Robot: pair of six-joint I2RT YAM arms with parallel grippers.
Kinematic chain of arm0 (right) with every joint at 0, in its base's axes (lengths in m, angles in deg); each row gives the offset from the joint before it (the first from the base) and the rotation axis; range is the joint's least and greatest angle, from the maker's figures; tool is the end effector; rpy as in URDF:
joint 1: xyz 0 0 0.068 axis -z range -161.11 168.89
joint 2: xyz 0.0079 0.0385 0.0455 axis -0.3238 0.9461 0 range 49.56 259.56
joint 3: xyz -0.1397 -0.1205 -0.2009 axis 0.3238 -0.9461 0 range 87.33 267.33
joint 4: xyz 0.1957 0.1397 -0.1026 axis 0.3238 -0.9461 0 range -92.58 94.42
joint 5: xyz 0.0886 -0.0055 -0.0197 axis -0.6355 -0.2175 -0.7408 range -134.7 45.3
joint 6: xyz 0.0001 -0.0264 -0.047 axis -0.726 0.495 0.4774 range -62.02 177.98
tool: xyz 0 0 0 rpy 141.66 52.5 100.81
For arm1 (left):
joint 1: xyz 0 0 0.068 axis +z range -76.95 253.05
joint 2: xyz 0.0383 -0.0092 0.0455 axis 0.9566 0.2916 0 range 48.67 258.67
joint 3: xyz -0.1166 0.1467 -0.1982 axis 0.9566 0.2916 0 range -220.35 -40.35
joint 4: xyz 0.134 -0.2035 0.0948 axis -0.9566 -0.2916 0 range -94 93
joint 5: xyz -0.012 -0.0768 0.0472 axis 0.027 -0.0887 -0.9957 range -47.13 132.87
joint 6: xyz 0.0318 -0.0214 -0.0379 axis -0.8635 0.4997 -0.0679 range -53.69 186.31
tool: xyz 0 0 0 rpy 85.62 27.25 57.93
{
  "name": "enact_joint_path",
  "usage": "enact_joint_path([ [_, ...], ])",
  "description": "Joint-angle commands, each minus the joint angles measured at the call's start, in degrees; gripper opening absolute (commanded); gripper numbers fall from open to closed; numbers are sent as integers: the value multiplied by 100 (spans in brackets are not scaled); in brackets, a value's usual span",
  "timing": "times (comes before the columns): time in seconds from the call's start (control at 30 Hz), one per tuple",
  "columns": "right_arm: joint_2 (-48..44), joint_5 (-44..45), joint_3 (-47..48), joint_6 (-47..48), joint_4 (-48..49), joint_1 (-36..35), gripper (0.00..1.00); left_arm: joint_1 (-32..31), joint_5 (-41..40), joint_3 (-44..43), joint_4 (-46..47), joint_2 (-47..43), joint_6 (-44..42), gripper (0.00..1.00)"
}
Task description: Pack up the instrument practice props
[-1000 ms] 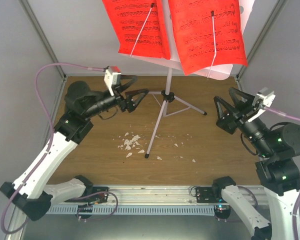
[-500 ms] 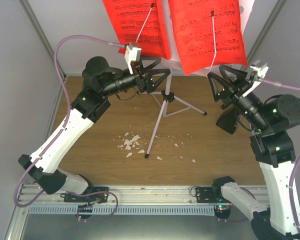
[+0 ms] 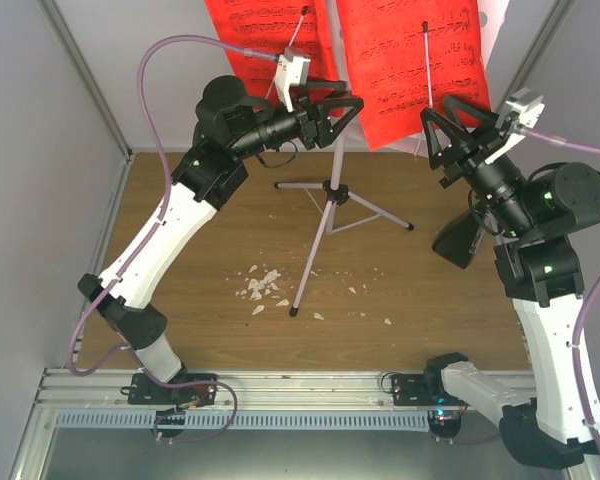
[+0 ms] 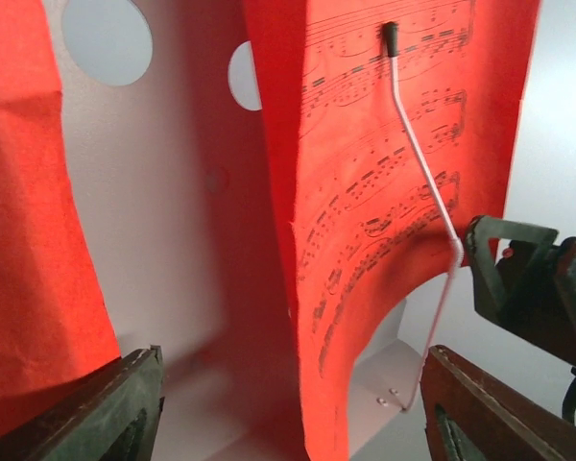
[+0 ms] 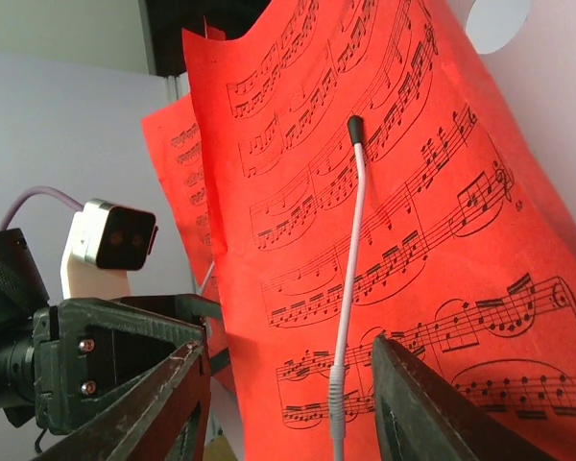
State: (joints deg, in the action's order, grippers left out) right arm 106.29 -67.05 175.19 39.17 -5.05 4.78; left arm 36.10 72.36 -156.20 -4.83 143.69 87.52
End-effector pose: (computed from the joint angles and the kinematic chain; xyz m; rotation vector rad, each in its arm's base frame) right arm 0.1452 0.0505 0.5516 -0.3011 1.2188 0.7315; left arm 0.2717 -0.2261 0.5433 0.6527 1.3277 -1.1814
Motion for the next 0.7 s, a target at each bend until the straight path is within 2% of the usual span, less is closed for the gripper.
enact_joint_path([
  [0.0,110,48,161,167,255,29,46,-32,-32,-537,-58,277,-34,69],
  [0.33,335,13,250,169,411,28,40,-32,459,-729,407,566,242,44],
  [0.47,429,-27,306,138,448,25,35,-32,746,-739,671,631,269,37],
  [0.67,496,66,334,90,517,23,27,-32,1002,-1085,619,864,270,21],
])
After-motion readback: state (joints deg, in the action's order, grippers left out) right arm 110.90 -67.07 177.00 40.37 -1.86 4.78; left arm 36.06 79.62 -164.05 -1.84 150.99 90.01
